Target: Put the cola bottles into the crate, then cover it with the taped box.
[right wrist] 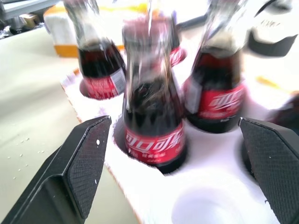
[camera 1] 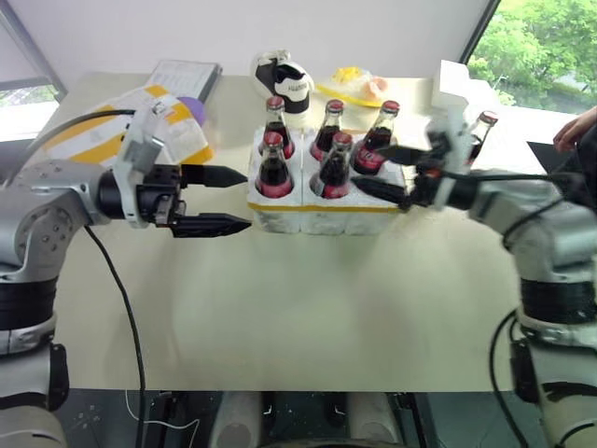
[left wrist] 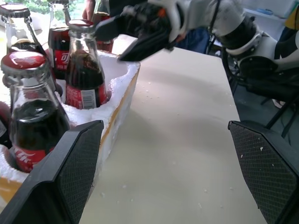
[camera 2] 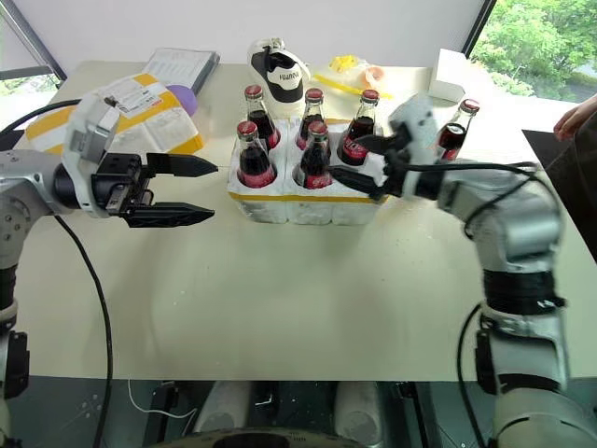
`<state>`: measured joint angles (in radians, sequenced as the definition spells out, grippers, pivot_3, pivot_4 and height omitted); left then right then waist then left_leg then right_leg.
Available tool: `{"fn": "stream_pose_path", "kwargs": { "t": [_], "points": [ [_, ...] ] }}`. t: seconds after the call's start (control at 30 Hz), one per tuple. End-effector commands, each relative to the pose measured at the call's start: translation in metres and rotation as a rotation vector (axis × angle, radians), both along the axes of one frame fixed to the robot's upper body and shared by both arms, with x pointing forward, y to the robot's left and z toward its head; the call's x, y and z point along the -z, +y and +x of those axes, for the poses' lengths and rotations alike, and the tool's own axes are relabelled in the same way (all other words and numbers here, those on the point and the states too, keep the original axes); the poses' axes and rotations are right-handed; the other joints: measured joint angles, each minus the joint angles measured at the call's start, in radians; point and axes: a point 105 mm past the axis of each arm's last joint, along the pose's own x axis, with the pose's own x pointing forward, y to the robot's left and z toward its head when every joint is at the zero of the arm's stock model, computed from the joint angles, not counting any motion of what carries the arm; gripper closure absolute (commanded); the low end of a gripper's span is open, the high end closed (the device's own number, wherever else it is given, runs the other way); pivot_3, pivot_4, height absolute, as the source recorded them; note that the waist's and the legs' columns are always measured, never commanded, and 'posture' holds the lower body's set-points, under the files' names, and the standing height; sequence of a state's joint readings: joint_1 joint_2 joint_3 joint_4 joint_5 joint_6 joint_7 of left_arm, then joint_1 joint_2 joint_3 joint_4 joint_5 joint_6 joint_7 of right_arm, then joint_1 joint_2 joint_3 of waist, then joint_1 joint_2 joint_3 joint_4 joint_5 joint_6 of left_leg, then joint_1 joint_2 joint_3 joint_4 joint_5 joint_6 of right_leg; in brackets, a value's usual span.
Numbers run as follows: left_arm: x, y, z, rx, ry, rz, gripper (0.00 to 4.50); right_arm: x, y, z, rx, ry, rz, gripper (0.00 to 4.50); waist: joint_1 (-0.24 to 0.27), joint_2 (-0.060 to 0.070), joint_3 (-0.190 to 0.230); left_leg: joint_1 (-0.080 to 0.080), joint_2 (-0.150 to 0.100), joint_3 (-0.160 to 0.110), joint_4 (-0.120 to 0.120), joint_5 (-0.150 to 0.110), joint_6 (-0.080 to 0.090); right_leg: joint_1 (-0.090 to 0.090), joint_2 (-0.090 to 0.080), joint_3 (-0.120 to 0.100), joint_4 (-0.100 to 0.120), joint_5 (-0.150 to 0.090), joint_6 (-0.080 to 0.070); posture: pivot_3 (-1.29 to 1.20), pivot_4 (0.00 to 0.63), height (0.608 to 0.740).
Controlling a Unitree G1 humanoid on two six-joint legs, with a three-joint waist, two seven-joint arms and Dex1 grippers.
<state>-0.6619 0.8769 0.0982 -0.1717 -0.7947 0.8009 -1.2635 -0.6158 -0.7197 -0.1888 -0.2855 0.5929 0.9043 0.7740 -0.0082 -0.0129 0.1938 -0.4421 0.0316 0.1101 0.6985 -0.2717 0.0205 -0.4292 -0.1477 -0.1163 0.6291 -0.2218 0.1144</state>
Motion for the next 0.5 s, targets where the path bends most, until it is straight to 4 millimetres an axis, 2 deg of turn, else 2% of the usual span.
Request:
{"fn": "stream_pose_path", "kwargs": {
  "t": [0.03, 0.17, 0.27, 0.37, 0.5],
  "points": [
    [-0.011, -0.008, -0.005, 0.042, -0.051, -0.009, 0.0, -0.01, -0.03, -0.02, 0.123, -0.035, -0.005, 0.03, 0.0, 0.0, 0.0, 0.0, 0.0, 0.0, 0.0, 0.0, 0.0, 0.0, 0.0, 0.0, 0.0, 0.0, 0.0, 0.0, 0.15, 0.74],
    [-0.011, -0.011, -0.002, 0.05, -0.05, -0.017, 0.0, -0.002, -0.071, -0.024, 0.355, -0.005, 0.033, 0.03, 0.001, 0.0, 0.0, 0.0, 0.0, 0.0, 0.0, 0.0, 0.0, 0.0, -0.001, 0.0, 0.0, 0.0, 0.0, 0.0, 0.15, 0.74],
    [-0.011, -0.014, -0.001, 0.06, -0.051, -0.026, 0.0, 0.006, -0.094, -0.015, 0.524, -0.007, 0.073, 0.03, -0.002, 0.0, 0.0, 0.0, 0.0, 0.0, 0.0, 0.0, 0.0, 0.0, -0.001, 0.0, 0.0, 0.0, 0.0, 0.0, 0.15, 0.74],
    [-0.013, -0.017, -0.001, 0.066, -0.052, -0.031, 0.0, 0.013, -0.108, -0.003, 0.642, -0.025, 0.091, 0.03, -0.004, 0.0, 0.0, 0.001, 0.0, 0.0, 0.0, 0.0, 0.0, 0.0, 0.0, 0.0, 0.001, 0.0, 0.0, 0.0, 0.15, 0.74],
    [-0.014, -0.019, -0.001, 0.069, -0.056, -0.033, 0.0, 0.022, -0.108, 0.014, 0.659, -0.022, 0.129, 0.03, -0.004, 0.0, 0.0, 0.001, 0.0, 0.0, 0.0, 0.0, 0.0, 0.0, 0.0, 0.001, 0.0, 0.0, 0.0, 0.0, 0.15, 0.74]
  ]
}}
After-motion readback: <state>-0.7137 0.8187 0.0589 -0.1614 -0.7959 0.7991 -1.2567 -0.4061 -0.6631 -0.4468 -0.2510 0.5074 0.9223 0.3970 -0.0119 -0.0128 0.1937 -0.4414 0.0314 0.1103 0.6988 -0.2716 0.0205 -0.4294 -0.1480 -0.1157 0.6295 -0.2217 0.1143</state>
